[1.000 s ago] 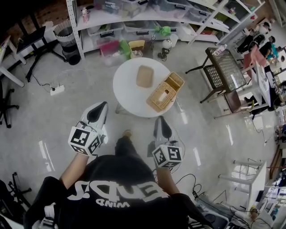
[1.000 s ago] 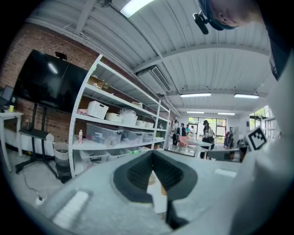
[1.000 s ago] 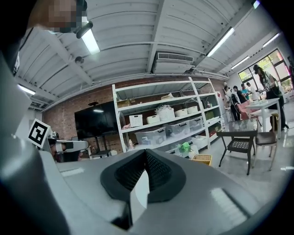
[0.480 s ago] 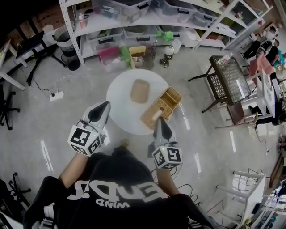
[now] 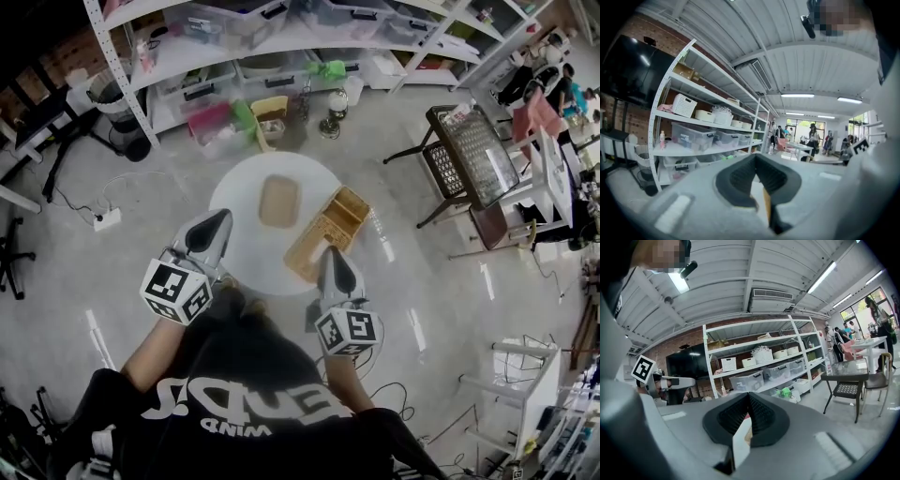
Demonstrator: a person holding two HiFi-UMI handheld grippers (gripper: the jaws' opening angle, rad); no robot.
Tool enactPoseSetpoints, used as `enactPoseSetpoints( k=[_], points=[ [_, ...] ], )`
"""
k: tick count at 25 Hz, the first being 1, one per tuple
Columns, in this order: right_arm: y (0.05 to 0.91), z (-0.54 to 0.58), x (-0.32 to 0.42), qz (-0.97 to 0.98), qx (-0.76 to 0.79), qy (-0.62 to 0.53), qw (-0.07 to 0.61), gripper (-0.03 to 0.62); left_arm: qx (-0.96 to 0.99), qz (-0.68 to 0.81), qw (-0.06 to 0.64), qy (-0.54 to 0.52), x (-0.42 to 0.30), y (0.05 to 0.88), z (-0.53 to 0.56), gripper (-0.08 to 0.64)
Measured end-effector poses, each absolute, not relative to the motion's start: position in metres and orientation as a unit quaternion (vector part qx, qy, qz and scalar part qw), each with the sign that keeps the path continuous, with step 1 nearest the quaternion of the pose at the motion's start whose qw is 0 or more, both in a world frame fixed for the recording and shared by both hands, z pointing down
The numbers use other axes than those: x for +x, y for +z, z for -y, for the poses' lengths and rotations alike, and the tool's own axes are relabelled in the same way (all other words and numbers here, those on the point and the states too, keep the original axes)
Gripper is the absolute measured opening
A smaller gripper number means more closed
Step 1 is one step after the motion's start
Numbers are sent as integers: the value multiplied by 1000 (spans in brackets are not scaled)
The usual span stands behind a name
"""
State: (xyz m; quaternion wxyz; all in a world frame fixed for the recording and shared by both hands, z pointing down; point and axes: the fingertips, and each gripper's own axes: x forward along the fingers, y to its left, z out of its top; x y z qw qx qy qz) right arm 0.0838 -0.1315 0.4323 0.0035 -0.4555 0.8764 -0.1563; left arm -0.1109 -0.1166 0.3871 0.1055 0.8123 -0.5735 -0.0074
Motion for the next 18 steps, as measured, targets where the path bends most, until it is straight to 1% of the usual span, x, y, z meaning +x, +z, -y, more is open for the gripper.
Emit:
enactPoseSetpoints(
  k=[10,15,16,17,18],
  points=[
    [431,166,67,-852,-499,-159,8,0,846,521,116,20,-119,395,176,3],
    [427,179,68,-844,-513,-158,11,0,854,506,123,12,-118,394,197,3],
    [427,180,68,-843,-514,-157,9,0,857,500,127,6,-117,393,200,17],
    [428,182,69,-843,-515,-155,7,0,859,496,129,3,-116,393,203,67],
    [429,183,69,-843,-516,-154,5,0,859,494,130,1,-116,393,206,67]
  ],
)
